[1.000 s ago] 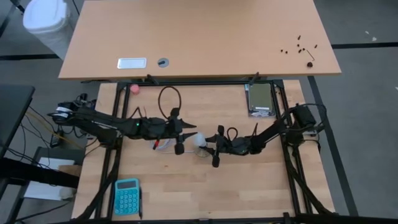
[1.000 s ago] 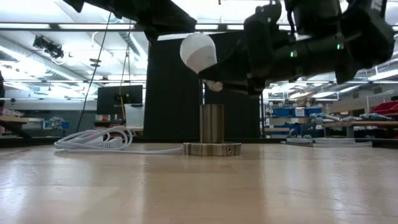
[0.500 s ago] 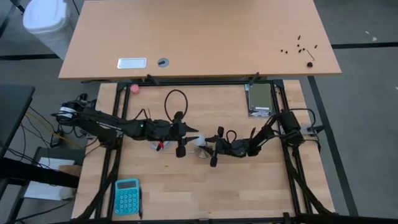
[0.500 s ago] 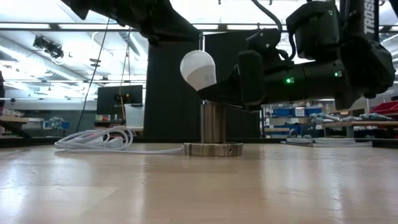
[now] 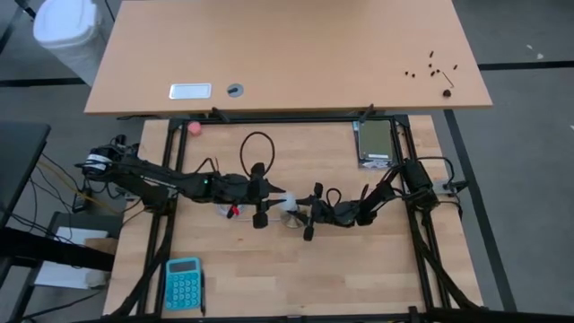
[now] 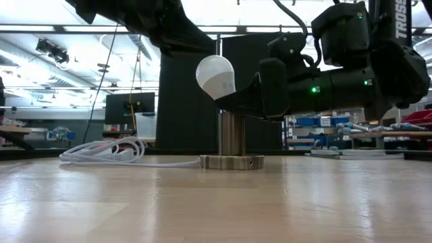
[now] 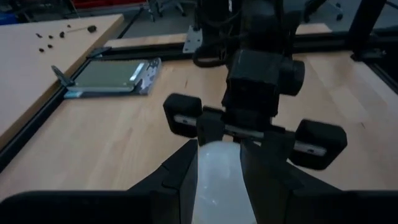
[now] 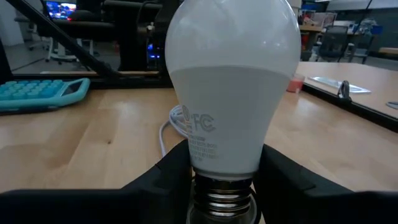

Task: Screw lightbulb
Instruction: Insert the lightbulb into the lamp holder

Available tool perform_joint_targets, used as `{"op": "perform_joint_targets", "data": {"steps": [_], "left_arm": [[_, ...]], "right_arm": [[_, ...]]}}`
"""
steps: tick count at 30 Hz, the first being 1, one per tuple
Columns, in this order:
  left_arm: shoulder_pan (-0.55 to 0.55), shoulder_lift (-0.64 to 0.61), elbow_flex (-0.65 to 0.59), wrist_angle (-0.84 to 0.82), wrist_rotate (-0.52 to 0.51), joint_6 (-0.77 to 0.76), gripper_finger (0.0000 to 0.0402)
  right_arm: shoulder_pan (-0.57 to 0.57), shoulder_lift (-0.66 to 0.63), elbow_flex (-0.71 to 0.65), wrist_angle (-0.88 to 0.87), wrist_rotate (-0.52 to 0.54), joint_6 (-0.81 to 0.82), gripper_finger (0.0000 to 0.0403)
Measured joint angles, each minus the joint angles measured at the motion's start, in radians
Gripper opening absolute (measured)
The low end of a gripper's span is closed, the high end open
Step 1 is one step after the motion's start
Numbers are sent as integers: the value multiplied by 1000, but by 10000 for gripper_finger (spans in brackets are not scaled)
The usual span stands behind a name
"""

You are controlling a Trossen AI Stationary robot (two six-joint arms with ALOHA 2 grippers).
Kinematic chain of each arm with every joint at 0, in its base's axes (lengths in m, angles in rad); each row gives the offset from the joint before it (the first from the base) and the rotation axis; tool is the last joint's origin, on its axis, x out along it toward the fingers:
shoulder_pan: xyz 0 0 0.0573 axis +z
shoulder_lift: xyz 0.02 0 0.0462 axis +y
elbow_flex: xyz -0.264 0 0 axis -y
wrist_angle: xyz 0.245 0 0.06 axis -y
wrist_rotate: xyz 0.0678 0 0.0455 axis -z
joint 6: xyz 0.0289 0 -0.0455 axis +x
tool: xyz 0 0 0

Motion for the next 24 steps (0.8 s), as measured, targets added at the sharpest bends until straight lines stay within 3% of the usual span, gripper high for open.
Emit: {"op": "perform_joint_targets", "data": {"steps": [24], "left_arm": [[0,75,3,48,16,-13,127]], "right_arm": [[2,0,-2,0,-2,-29,160]]}}
